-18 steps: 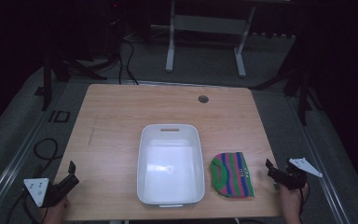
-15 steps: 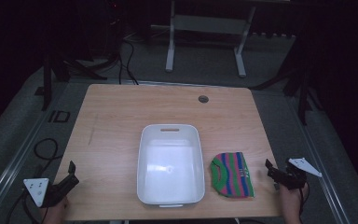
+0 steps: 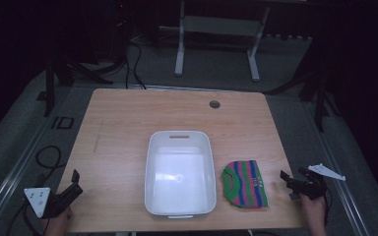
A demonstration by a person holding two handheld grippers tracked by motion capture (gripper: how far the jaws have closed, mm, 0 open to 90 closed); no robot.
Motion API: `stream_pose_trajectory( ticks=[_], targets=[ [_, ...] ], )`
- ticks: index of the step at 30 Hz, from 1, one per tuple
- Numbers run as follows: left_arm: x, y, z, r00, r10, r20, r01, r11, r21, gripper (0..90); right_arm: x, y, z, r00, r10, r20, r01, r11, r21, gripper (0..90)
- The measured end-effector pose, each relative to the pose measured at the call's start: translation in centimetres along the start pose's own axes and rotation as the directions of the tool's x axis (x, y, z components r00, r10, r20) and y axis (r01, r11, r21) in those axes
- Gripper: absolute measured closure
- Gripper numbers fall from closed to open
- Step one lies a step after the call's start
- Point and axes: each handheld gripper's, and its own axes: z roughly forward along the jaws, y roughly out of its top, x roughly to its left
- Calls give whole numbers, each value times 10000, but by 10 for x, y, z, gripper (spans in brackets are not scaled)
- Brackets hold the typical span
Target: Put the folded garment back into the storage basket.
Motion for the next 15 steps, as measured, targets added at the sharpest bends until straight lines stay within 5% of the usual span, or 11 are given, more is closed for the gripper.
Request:
stream_pose_trajectory(
  ticks=[5, 10, 11, 15],
  targets=[
    [1, 0, 0, 10000, -35, 52, 35, 10000, 43, 22, 0, 4, -3, 9930, -853, -823, 891, 9951, 435, 133],
    [1, 0, 0, 10000, -48, 69, 48, 10000, 60, 22, 1, 5, -4, 9747, -1540, -1622, 1691, 9820, 842, 136],
    [1, 0, 0, 10000, -50, 74, 50, 10000, 64, 22, 2, 6, -4, 9587, -1859, -2151, 2099, 9731, 946, 138],
    [1, 0, 0, 9999, -51, 108, 50, 10000, 75, 22, 4, 7, -3, 9280, -2228, -2987, 2649, 9582, 1082, 140]
  ],
)
